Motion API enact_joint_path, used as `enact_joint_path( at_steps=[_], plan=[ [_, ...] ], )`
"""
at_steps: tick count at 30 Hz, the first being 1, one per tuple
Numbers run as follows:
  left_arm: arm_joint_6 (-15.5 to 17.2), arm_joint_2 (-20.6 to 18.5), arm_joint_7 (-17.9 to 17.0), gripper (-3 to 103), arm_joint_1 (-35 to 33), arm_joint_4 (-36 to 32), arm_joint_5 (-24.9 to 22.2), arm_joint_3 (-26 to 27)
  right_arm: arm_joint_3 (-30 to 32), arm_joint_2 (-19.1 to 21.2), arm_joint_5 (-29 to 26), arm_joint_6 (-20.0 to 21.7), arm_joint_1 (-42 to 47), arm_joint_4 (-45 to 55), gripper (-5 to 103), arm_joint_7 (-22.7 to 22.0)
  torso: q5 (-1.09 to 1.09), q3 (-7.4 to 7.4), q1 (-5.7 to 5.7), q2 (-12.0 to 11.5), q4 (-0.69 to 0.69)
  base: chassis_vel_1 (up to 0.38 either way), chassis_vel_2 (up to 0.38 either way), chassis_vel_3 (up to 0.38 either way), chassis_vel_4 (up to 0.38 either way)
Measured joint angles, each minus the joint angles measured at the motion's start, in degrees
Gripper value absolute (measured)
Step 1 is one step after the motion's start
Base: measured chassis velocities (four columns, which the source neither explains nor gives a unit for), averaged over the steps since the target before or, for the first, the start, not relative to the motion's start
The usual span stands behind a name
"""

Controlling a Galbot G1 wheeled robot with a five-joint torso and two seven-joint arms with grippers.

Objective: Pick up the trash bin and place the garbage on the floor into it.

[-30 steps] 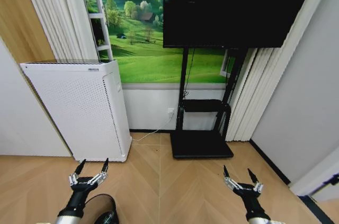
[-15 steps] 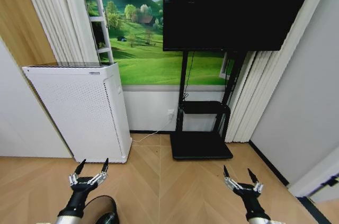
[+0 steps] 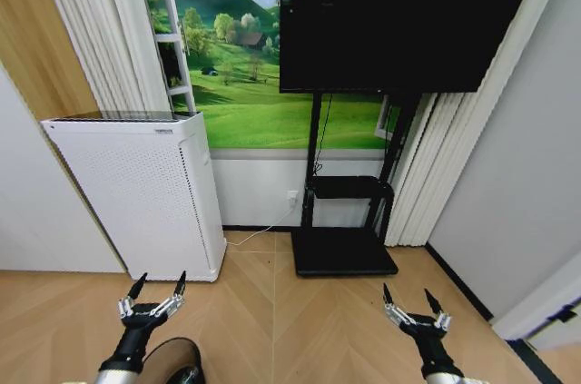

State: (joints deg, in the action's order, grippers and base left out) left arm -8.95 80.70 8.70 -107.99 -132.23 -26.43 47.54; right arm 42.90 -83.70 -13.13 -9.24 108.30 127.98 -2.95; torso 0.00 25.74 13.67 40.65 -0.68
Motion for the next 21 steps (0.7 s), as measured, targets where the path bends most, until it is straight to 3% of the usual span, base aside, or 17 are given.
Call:
enact_joint_path(
  at_steps=[2,21],
  plan=[
    [0.0,0.0,0.0,100,0.0,0.0,0.0,0.0,0.0,0.0,0.0,0.0,0.0,0.0,100,0.0,0.0,0.78,0.52,1.3,0.0,0.0,0.0,0.0,0.0],
    [0.0,0.0,0.0,100,0.0,0.0,0.0,0.0,0.0,0.0,0.0,0.0,0.0,0.0,100,0.0,0.0,2.59,1.77,4.3,0.0,0.0,0.0,0.0,0.0]
  ],
)
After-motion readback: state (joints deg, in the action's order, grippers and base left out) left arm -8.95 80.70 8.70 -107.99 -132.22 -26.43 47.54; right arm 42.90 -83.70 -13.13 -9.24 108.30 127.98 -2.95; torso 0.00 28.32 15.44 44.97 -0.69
